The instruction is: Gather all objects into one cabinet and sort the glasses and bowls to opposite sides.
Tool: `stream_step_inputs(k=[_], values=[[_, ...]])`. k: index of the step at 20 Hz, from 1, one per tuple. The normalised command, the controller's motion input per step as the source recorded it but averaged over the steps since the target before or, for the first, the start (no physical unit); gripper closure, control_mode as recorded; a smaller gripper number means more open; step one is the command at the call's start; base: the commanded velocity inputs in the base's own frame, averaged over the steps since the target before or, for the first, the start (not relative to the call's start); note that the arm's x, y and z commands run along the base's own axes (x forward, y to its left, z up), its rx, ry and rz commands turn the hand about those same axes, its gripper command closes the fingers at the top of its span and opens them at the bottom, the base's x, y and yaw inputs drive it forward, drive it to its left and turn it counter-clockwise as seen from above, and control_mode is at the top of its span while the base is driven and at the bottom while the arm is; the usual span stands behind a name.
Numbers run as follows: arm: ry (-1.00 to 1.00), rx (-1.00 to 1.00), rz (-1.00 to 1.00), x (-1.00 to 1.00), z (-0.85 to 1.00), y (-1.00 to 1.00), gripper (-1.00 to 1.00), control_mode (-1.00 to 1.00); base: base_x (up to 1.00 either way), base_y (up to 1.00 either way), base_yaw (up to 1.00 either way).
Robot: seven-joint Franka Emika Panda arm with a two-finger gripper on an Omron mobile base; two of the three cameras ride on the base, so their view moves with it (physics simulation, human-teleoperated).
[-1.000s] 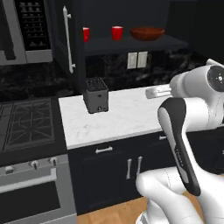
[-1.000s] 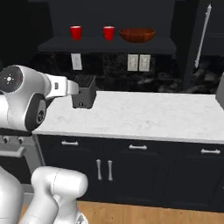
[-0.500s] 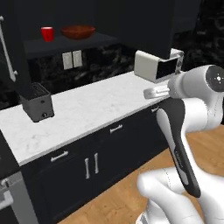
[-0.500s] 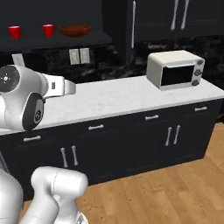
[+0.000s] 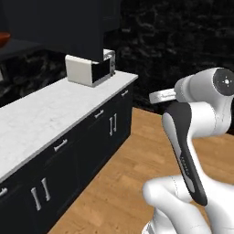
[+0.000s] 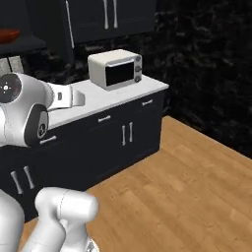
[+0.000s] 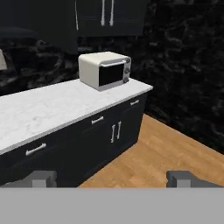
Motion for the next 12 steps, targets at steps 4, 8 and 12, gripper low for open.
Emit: stream_step_inputs(k=[4, 8, 12], values=[[0.0, 0.0, 0.0, 0.0, 0.0, 0.0, -1.0, 1.0, -0.42, -0.65, -0.51], [0.0, 0.0, 0.0, 0.0, 0.0, 0.0, -1.0, 1.0, 0.04, -0.34, -0.27], [0.0, 0.0, 0.0, 0.0, 0.0, 0.0, -1.0, 1.0, 0.72, -0.37, -0.44]])
